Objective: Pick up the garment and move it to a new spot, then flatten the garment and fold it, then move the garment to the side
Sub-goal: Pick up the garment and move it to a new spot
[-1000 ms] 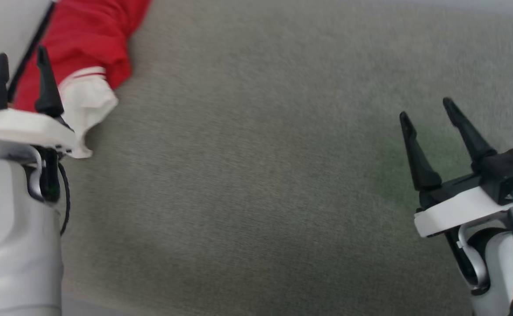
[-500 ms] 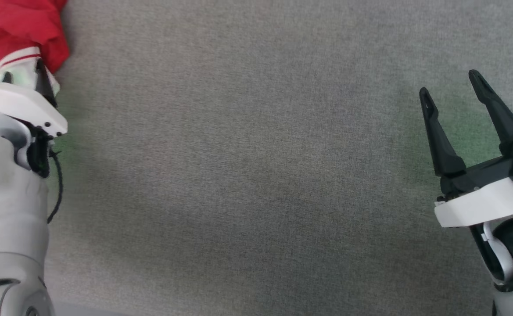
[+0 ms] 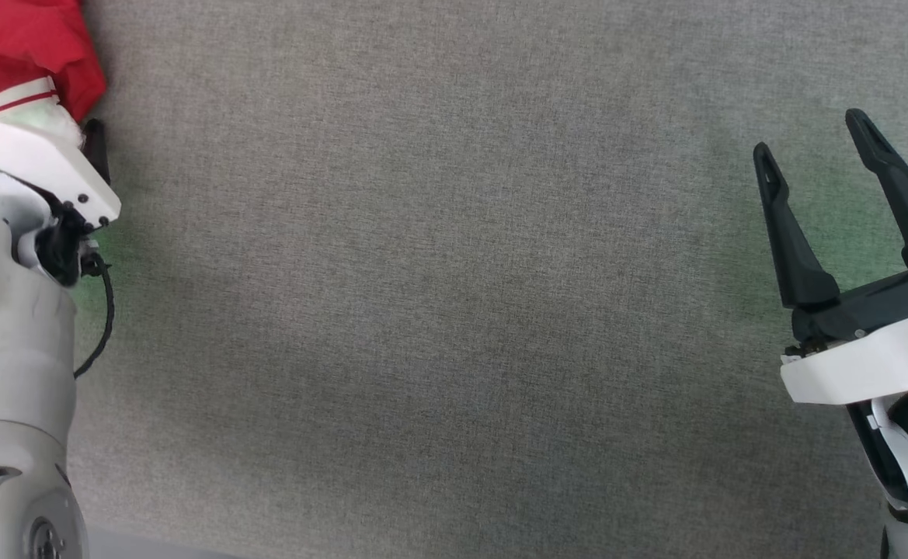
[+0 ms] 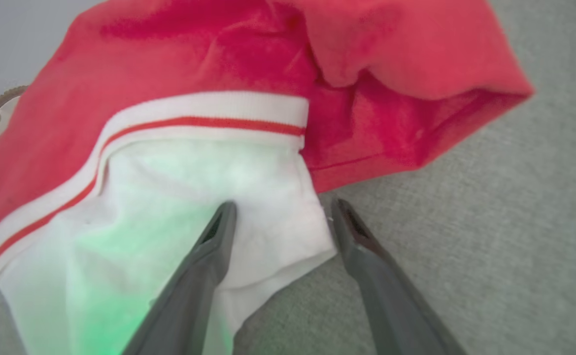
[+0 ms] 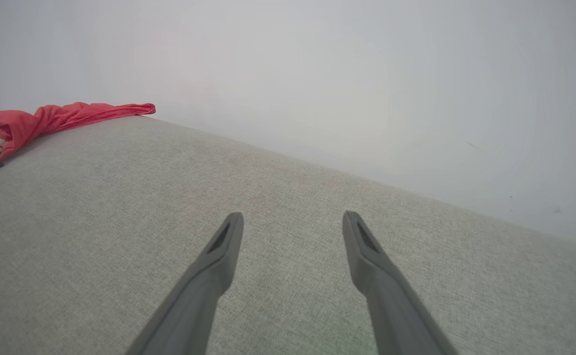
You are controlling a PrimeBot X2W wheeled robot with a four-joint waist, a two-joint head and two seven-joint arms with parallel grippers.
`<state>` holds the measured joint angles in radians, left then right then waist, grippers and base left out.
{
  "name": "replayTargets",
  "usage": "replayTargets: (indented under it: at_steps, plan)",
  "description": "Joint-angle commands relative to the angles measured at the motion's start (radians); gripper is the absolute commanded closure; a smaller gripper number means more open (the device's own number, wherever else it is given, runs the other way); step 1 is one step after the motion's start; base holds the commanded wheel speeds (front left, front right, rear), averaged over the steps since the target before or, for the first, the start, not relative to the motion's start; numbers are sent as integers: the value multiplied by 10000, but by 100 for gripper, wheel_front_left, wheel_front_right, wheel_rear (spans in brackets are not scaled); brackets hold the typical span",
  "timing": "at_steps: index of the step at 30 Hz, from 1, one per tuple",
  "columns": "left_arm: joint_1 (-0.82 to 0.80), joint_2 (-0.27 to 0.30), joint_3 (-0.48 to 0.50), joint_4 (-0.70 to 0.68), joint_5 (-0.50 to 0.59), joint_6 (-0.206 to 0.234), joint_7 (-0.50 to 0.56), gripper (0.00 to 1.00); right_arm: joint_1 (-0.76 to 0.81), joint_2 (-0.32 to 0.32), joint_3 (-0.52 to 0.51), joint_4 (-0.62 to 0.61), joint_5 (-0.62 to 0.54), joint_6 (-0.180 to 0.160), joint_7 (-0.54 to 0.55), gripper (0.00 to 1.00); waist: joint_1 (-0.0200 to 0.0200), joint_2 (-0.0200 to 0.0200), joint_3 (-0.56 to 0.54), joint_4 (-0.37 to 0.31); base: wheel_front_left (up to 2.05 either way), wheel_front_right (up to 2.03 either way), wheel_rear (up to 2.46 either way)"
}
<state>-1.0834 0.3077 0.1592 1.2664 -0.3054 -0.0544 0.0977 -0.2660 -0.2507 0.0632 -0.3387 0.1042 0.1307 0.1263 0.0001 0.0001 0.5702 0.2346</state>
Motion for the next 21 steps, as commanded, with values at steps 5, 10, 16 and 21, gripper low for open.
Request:
replayTargets:
  at_steps: [5, 10, 16, 21]
  plan:
    - [218, -285, -211, 349, -1, -2, 683, 100, -97, 8, 4, -142, -31, 1, 109, 0, -1, -1, 60, 11, 0, 0, 0]
    - [33, 135, -252, 304, -47, -184, 400, 100, -170, 72, -18, -145, 20, 1, 43, 0, -1, -1, 19, -39, 0, 0, 0]
    - [-282, 361, -420, 183, 20, -238, -254, 100, -128, 193, -112, 107, 69, 1, -131, 0, -1, -1, -404, 16, 0, 0, 0]
    - [-490, 638, -609, 112, 121, -376, -742, 100, -29, 321, -127, 305, 70, 1, -317, 0, -1, -1, -794, 63, 0, 0, 0]
